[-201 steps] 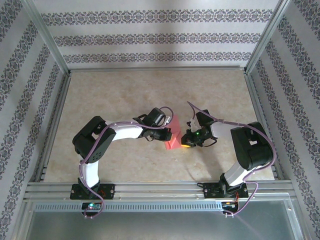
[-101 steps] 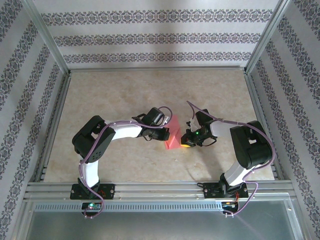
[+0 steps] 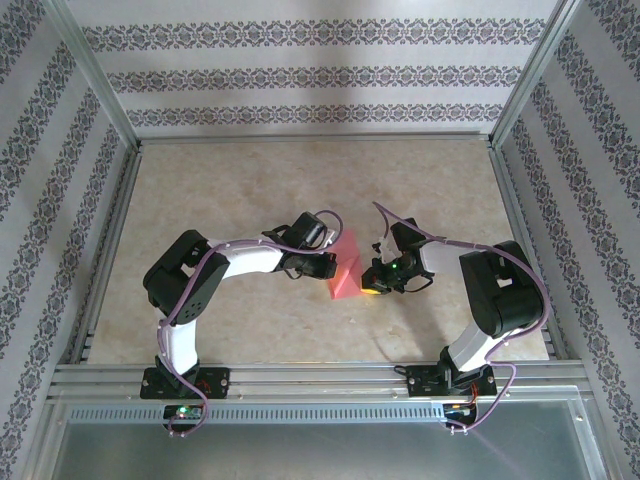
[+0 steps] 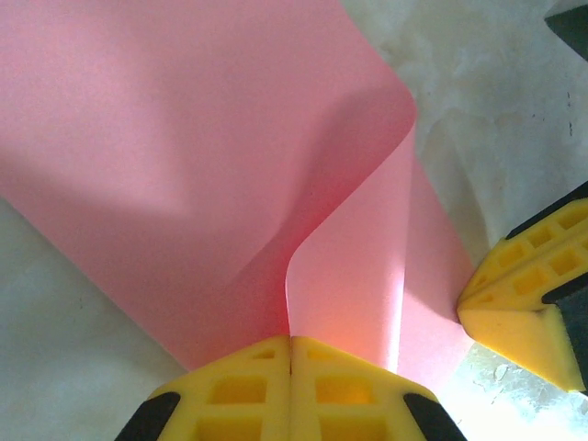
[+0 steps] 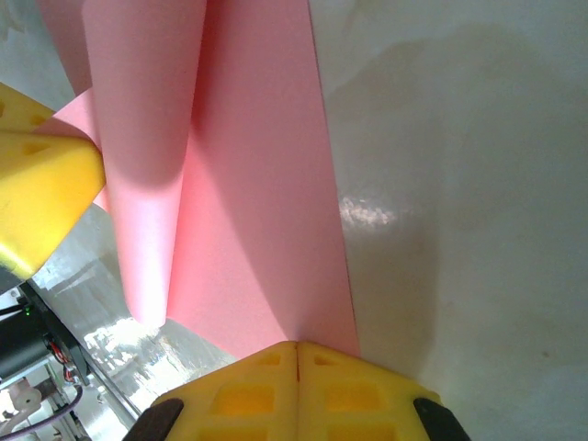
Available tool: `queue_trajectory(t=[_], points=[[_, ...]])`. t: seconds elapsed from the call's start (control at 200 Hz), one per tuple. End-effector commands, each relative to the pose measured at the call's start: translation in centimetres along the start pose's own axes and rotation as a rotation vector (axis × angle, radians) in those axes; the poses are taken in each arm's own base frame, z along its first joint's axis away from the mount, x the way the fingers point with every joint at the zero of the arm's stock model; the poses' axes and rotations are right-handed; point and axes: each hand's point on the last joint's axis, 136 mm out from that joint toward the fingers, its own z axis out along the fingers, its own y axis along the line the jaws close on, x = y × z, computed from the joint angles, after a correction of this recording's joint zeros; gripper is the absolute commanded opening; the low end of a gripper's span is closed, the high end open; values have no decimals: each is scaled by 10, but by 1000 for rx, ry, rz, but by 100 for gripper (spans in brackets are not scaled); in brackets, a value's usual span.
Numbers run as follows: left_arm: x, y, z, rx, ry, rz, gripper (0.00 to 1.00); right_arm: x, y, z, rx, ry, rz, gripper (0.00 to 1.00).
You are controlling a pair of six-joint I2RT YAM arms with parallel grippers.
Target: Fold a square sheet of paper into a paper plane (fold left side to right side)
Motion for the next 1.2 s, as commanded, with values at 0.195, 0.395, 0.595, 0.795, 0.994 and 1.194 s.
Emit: queue_trajectory(t=[0.195, 0.395, 0.595, 0.795, 0.994, 1.194], points=[[-7, 9, -5, -30, -9, 13, 0, 11, -18, 7, 73, 41, 25, 0], [-9, 9, -3, -28, -17, 9, 0, 11, -18, 7, 73, 42, 24, 0], [-12, 10, -1, -26, -20, 9, 0, 12, -18, 7, 73, 44, 26, 0], [-10, 12, 0, -32, -21, 8, 0, 11, -18, 7, 71, 43, 25, 0], [-12, 13, 0, -34, -26, 8, 0, 10, -18, 8, 72, 44, 25, 0], [-12, 15, 1, -38, -30, 8, 0, 11, -18, 8, 73, 44, 26, 0]])
